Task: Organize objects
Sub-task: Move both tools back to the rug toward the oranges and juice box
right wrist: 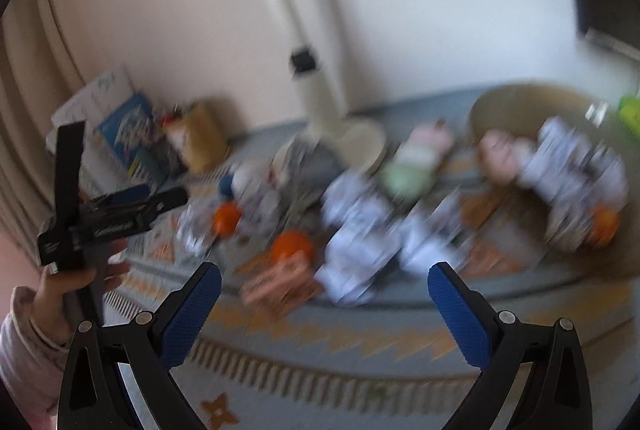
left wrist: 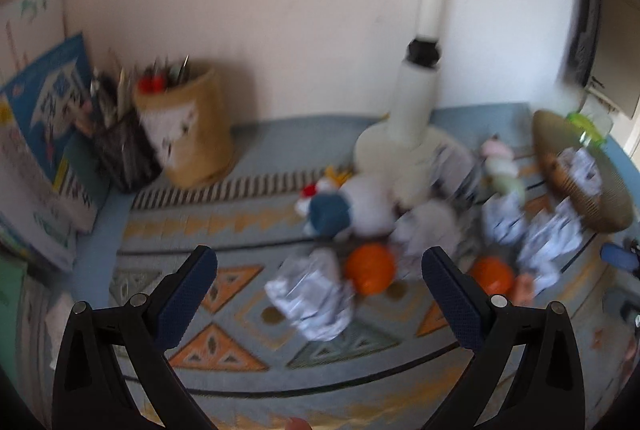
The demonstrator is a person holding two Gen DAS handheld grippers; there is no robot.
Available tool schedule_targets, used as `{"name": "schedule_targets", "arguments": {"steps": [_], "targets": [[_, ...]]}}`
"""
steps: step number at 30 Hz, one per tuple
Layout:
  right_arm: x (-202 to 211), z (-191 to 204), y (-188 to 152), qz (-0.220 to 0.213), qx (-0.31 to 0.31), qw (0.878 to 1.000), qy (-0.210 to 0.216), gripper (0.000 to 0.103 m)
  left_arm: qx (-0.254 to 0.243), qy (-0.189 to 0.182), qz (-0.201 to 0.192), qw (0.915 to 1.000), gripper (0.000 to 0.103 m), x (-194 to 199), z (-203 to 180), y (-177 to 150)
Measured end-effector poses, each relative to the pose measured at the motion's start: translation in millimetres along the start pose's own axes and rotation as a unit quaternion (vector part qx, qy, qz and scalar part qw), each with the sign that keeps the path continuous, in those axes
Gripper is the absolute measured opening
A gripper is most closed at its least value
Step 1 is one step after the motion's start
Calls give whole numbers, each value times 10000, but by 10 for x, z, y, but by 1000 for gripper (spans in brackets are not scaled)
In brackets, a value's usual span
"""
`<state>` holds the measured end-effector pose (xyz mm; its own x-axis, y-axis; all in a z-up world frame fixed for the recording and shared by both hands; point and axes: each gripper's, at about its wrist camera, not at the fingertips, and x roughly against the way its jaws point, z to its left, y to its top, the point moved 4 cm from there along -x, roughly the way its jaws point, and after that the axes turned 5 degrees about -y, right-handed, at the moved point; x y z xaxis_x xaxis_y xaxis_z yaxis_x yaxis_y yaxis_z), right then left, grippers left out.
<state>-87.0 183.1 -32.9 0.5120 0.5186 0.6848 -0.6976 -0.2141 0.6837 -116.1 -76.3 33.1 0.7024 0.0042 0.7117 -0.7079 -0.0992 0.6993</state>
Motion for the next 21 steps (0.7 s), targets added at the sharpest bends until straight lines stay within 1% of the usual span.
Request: {"name": "schedule_targets", "arguments": {"steps": [2, 3, 6, 9, 13, 14, 15, 16, 19, 21], "targets": [[-99, 93, -120, 202, 31, 9997, 111, 103, 0, 19, 112, 9999, 102, -87, 58, -110], [-154, 143, -166, 272, 109, 9995, 65, 103, 16, 8, 181, 9998, 102, -132, 84, -167], [-320, 269, -295, 487, 441, 9977, -182, 103, 91, -64, 266, 9996, 102, -222, 128, -275], [-477, 336, -384, 679, 581, 9954, -343, 103, 58, -94, 345, 9993, 102, -286, 104, -338], [-692, 377, -416, 895, 831, 9896, -762, 103, 5, -186, 422, 9989, 102, -355, 59, -383], [-740, 377, -411, 927, 899, 9874, -916, 103, -2, -210, 443, 9988, 102, -372, 46, -394], [-776, 376, -411, 960, 925, 9863, -975, 103, -6, -240, 488, 9985, 102, -400, 36, -407], [-796, 352, -406, 1000, 913, 9860, -973, 103, 4, -273, 546, 9981, 102, -430, 30, -422], [-833, 319, -369, 929, 921, 9854, -1087, 103, 72, -322, 663, 9973, 102, -494, 34, -451], [-879, 333, -359, 899, 1025, 9834, -1198, 103, 77, -282, 655, 9974, 102, -492, 42, -443]]}}
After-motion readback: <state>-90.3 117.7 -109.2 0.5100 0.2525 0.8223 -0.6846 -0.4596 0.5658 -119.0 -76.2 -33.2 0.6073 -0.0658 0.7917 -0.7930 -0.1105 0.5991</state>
